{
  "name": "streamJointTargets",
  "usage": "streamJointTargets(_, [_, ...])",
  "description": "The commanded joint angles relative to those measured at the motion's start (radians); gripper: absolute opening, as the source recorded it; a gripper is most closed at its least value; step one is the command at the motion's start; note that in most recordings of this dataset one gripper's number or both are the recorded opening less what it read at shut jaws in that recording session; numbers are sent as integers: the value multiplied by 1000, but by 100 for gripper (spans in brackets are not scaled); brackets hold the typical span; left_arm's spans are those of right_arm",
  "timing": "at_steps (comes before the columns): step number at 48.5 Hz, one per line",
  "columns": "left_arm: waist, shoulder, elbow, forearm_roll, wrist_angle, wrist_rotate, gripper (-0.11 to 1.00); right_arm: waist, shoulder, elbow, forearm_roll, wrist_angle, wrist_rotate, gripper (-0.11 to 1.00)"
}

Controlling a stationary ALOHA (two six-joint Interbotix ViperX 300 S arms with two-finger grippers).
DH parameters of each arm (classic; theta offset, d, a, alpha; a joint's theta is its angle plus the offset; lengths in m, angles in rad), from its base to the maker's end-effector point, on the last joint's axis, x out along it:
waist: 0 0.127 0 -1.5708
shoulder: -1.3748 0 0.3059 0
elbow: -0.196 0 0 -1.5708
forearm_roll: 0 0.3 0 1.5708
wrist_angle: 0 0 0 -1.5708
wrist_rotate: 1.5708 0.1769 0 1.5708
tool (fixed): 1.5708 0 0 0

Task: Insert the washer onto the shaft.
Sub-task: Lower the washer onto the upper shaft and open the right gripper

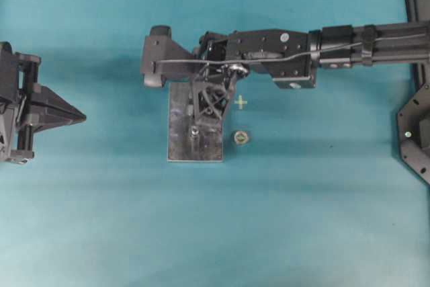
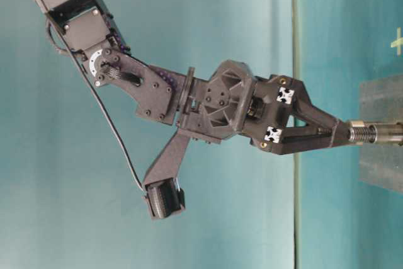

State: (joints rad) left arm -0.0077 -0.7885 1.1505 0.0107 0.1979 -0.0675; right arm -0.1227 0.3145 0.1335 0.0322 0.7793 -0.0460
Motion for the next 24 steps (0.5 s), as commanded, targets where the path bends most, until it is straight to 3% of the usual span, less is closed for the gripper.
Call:
streamJointTargets(1, [0, 5, -28, 3, 2, 0, 0, 9, -26, -20, 5, 0, -6, 72])
streamJointTargets(15, [0, 5, -28, 2, 0, 0, 0, -51, -26, -20, 2, 0, -3, 68])
streamJointTargets(24, [0, 5, -26, 2, 2, 0, 0, -34, -8, -20, 5, 0, -6, 68])
